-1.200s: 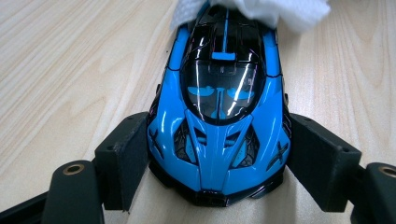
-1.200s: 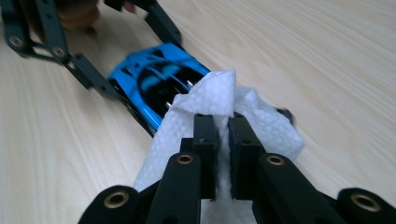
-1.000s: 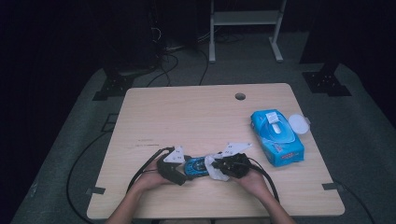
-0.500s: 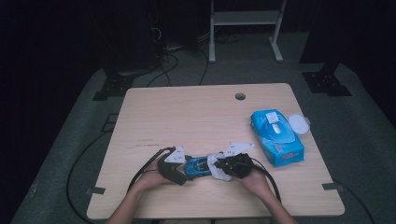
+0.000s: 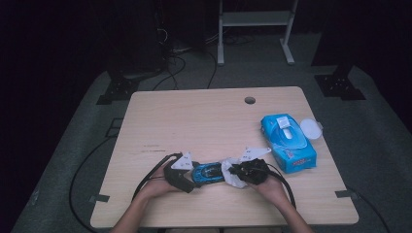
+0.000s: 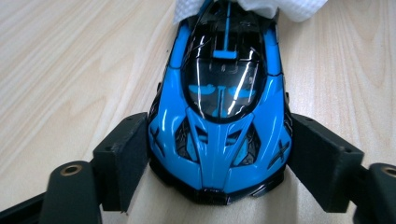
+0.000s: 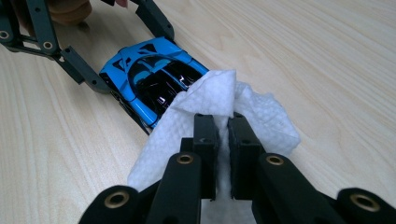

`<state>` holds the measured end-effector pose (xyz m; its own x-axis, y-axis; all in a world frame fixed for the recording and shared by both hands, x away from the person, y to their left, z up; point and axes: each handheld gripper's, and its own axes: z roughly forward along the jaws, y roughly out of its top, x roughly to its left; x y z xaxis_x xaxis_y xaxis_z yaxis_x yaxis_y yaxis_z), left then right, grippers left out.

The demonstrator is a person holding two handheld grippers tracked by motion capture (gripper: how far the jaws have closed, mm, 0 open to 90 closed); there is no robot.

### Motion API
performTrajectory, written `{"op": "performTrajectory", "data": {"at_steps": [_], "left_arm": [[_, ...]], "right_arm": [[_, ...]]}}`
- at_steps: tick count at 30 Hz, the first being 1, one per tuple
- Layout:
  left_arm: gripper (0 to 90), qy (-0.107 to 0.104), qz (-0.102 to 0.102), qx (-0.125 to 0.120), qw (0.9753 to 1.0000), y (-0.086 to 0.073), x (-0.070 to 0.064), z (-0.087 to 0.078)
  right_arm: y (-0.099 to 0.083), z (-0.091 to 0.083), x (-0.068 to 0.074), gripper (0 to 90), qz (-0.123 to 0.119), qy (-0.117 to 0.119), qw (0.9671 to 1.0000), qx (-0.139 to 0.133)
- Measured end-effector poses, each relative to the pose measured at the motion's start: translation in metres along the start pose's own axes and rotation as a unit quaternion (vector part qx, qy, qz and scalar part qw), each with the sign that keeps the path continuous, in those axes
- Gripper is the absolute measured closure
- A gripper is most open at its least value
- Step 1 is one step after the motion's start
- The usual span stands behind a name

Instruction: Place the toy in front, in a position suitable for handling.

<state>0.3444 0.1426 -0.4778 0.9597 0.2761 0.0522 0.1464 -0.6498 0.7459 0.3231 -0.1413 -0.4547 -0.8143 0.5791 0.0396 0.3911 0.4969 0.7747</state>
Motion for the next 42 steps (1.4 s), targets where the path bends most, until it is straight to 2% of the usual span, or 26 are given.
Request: {"op": "performTrajectory", "data": {"at_steps": [2,6,9,16,20,24,26,27,31,35,39,42], "left_arm": [[21.2,-0.002,-0.006,0.001,1.0,-0.001,0.001,-0.001],[24.7,-0.003,0.004,-0.001,1.0,-0.001,0.0,-0.001],[25.6,0.002,0.013,0.0,0.9999,0.001,-0.002,0.001],[25.6,0.002,0.01,-0.001,0.9999,0.002,-0.002,0.002],[25.2,0.002,0.004,0.0,1.0,0.001,-0.002,0.001],[21.3,0.002,-0.005,0.002,1.0,0.001,0.0,-0.001],[21.8,-0.008,-0.009,0.002,0.9999,0.0,0.002,-0.002],[24.9,-0.011,-0.008,0.001,0.9999,-0.001,0.001,-0.002],[24.7,-0.009,-0.004,0.004,0.9999,0.001,0.001,0.001],[24.7,-0.007,-0.002,0.005,1.0,0.002,0.0,0.003],[24.7,-0.007,0.0,0.006,1.0,0.003,0.0,0.003],[24.7,-0.007,0.0,0.005,1.0,0.002,0.0,0.003]], "right_arm": [[0.0,0.0,0.0,83.2,-0.002,-0.001,1.0,0.001],[0.001,0.0,0.001,83.2,0.001,-0.003,1.0,0.002],[0.004,0.004,0.004,83.2,0.008,0.014,0.9998,-0.008],[0.02,0.021,0.02,83.2,-0.01,0.032,0.9993,-0.019],[0.024,0.024,0.023,83.4,-0.021,0.032,0.9992,-0.013],[0.021,0.02,0.018,83.3,-0.013,0.029,0.9995,-0.01],[0.02,0.018,0.017,83.3,-0.011,0.027,0.9996,-0.007],[0.021,0.018,0.017,83.3,-0.011,0.027,0.9996,-0.006],[0.024,0.021,0.02,83.3,-0.015,0.029,0.9994,-0.005],[0.031,0.028,0.027,83.3,-0.024,0.041,0.9988,-0.002],[0.04,0.044,0.039,83.4,-0.039,0.06,0.9973,0.016],[0.043,0.05,0.043,83.4,-0.047,0.064,0.9965,0.026]]}}
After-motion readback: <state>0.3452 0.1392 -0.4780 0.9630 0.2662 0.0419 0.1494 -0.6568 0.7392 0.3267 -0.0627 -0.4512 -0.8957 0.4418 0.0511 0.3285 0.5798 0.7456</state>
